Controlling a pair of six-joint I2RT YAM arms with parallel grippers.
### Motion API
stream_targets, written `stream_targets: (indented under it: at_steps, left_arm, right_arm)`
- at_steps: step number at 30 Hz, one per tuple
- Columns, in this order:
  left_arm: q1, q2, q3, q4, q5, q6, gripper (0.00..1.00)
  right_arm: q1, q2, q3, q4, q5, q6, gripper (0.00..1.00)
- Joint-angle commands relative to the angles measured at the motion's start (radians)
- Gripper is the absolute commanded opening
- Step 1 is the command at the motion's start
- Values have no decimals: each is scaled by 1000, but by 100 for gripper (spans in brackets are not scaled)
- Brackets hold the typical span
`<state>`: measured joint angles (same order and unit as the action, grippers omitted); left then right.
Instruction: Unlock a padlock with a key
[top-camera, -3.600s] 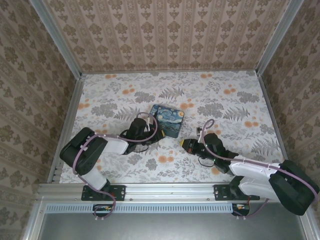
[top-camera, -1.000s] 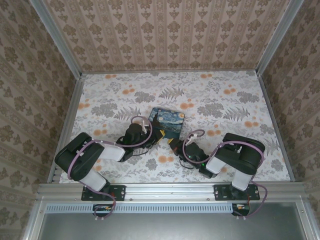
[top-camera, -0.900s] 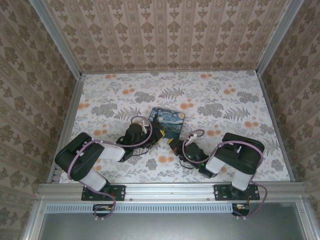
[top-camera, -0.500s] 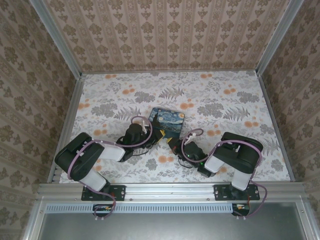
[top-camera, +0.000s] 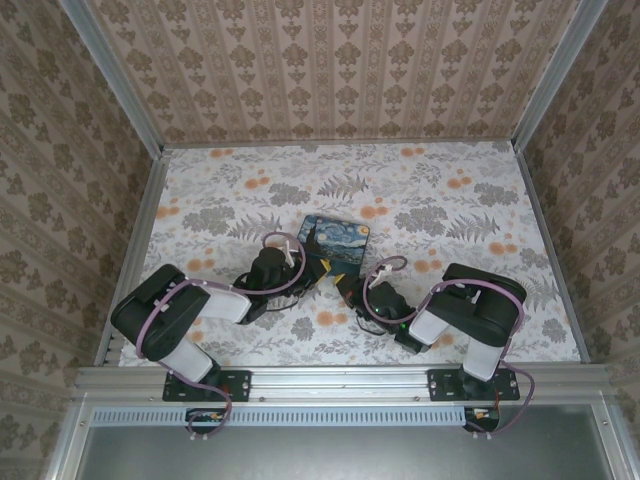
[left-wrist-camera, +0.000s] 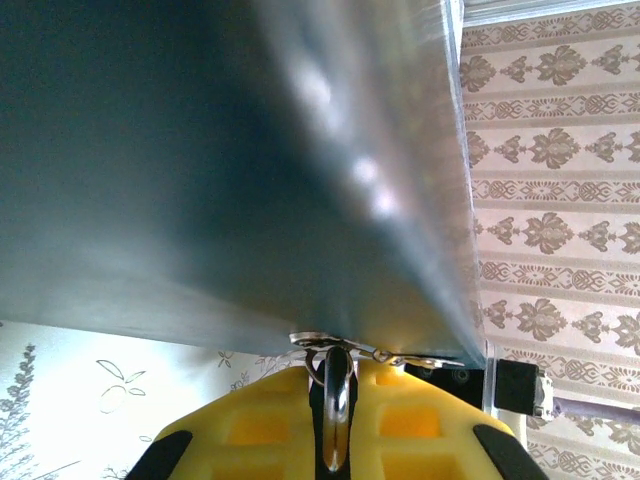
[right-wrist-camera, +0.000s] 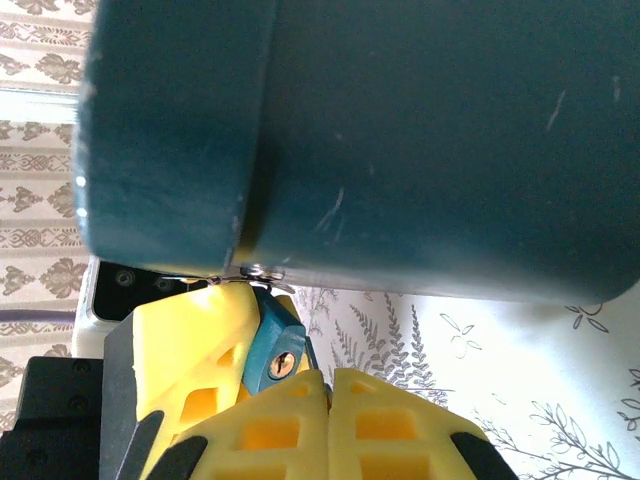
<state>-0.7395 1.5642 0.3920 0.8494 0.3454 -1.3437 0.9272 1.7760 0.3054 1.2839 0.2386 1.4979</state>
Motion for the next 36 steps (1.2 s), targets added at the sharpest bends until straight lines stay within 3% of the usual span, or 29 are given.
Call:
stream_targets:
  at_steps: [1,36]
  left_arm:
    - [-9,10,4,39,0,0,0]
    - [-8,27,1,42,-6,8,0]
  right_arm:
    - [-3,2,26,43,-19,11,0]
    - [-20,-126,2,-159,-33,7,0]
